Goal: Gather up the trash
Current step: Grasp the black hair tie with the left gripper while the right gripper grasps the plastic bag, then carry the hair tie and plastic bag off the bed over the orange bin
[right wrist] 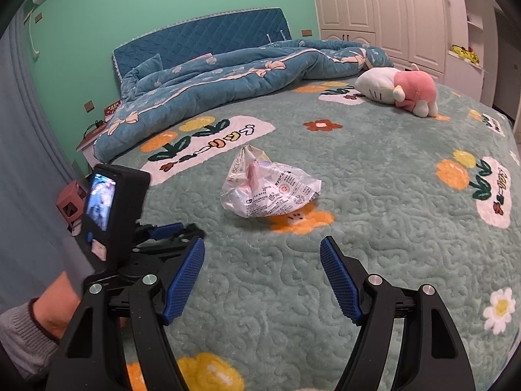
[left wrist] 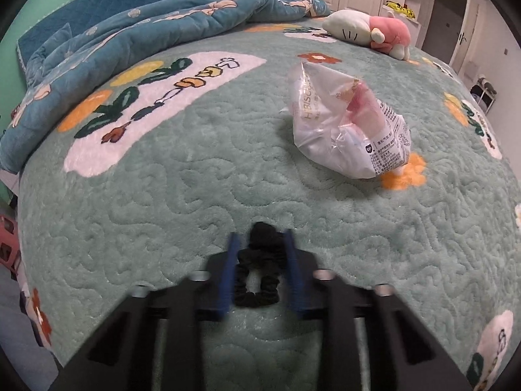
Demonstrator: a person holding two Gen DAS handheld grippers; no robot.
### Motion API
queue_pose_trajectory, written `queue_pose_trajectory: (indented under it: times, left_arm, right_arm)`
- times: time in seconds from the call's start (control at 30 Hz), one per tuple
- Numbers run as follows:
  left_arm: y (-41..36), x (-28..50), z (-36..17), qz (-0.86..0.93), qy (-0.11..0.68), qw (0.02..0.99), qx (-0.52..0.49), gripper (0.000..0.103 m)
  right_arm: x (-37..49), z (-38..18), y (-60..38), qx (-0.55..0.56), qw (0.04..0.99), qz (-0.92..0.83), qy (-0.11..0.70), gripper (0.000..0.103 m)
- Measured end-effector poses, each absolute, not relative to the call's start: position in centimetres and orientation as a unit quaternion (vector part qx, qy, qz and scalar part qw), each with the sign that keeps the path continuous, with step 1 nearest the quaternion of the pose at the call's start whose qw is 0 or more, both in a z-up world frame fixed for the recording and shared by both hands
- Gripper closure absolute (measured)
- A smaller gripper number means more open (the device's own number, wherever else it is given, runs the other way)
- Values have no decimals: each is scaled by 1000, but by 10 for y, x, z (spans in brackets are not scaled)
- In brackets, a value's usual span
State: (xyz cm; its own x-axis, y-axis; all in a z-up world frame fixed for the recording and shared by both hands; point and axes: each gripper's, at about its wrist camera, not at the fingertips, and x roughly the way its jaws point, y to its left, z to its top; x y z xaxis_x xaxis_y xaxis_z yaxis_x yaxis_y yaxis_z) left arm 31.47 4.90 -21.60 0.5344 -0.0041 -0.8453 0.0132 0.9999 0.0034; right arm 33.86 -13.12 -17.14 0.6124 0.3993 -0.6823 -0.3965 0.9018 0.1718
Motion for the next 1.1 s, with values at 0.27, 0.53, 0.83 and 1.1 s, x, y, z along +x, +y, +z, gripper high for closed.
queue_pose_trajectory:
  times: [0.27, 0.53, 0.83, 1.1]
  left_arm:
    - [49, 317, -217, -16, 486, 874, 9, 86]
    - [50, 324, -221, -24, 489, 872, 11, 86]
    - [51, 328, -224, -22, 485, 874, 5, 86]
    - [47, 320, -204, -26, 472, 881, 1, 88]
  right_arm:
    - [390, -189, -97, -36, 893, 242, 378, 30]
    - [440, -216, -63, -76, 887, 249, 381, 30]
    - [457, -247, -60, -71, 866, 260, 421, 99]
    - [434, -224, -86, -31, 875, 259, 409, 101]
